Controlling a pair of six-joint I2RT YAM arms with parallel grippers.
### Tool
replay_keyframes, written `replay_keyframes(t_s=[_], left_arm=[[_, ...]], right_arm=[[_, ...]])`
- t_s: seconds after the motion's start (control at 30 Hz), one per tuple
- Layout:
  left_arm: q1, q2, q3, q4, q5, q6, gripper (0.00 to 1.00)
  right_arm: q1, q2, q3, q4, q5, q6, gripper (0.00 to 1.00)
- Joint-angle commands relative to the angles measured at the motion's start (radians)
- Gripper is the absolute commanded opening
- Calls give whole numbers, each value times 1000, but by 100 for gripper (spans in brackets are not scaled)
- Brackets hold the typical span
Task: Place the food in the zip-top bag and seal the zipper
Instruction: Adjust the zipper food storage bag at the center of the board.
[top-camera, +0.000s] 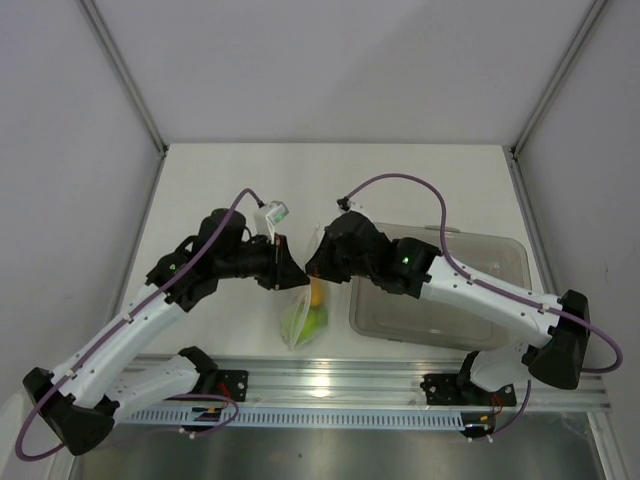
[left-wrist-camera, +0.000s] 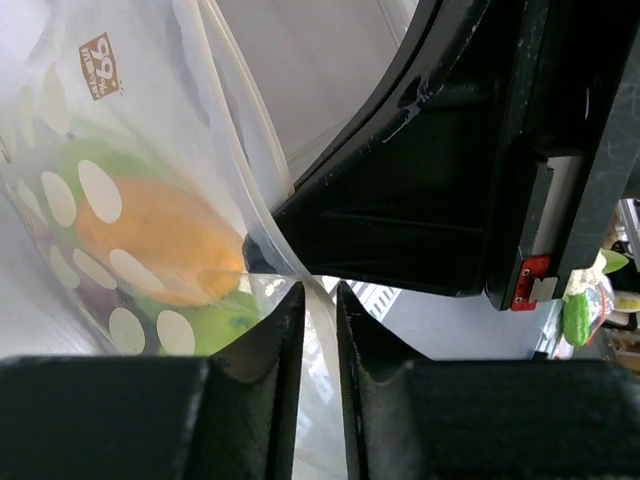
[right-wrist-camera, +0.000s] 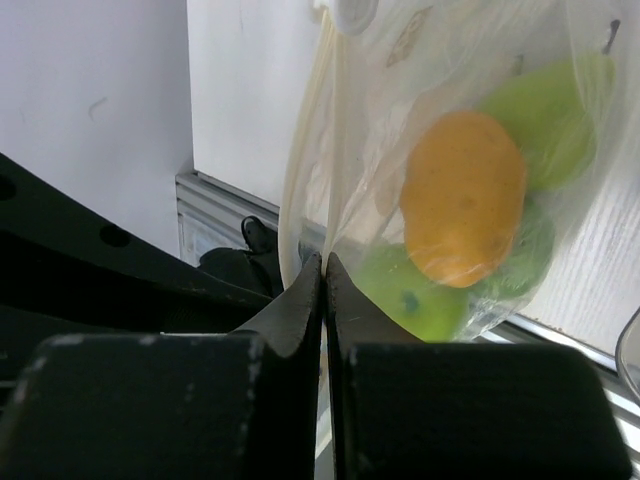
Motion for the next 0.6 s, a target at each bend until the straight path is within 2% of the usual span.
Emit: replay_keyframes(t_s=[0.0, 0.13, 0.23, 0.33, 0.57], left_arm=[[-3, 4, -14, 31, 17, -8, 25], [-3, -13, -23, 31, 16, -5, 45], [-3, -33, -22, 9, -35, 3, 54], [-3, -45, -25, -14, -73, 7, 57], [-32, -42, -29, -26, -116, 33, 58]], right_arm=[[10, 12, -11, 59, 43, 65, 0], [9, -12, -45, 79, 61, 122, 0], [12, -31, -45, 61, 82, 142, 0], [12, -40, -54, 65, 89, 172, 0], [17, -98, -118, 100, 128, 287, 0]])
